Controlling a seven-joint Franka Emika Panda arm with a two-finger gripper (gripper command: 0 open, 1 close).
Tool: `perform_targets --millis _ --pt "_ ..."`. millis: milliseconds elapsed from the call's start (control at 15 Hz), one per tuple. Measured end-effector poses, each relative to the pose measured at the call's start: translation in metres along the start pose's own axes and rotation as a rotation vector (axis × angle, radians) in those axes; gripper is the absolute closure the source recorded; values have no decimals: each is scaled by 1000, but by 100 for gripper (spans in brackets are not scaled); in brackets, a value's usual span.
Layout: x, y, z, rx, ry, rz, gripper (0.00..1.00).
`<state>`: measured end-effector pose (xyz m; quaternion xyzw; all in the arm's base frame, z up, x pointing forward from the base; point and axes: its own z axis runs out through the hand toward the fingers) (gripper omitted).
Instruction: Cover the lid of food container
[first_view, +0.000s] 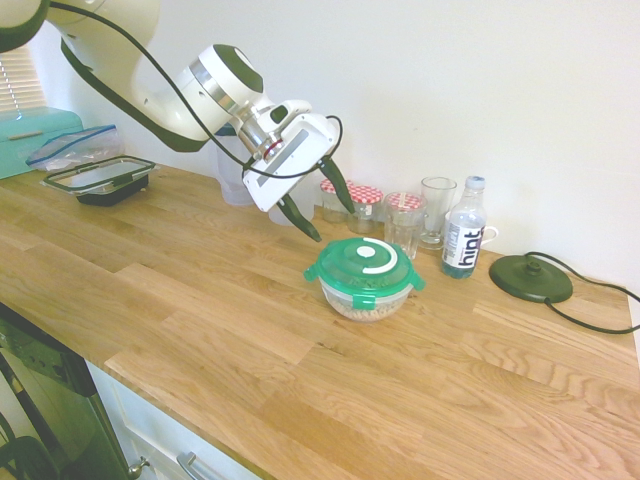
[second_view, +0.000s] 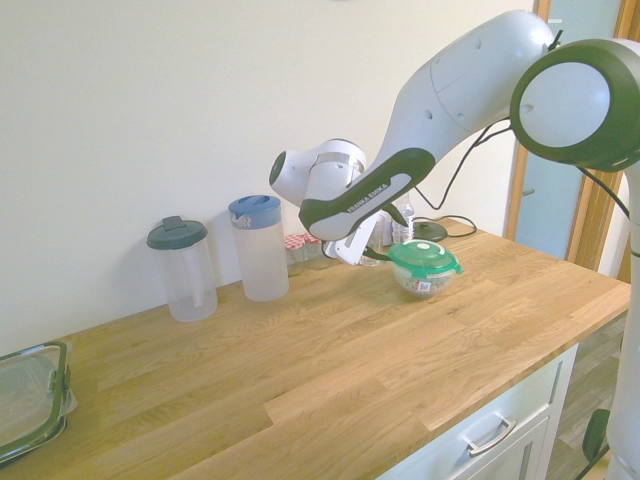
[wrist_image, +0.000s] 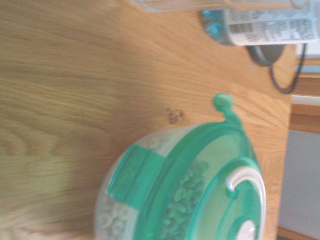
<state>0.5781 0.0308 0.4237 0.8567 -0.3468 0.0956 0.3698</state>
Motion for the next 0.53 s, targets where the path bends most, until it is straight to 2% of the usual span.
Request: perform_targets --millis 267,400,533 --pt "-7 19 -50 211 -199 -16 0" --pt "-14 49 -70 324 -288 -15 0" --pt "-24 84 -70 445 -354 -3 0"
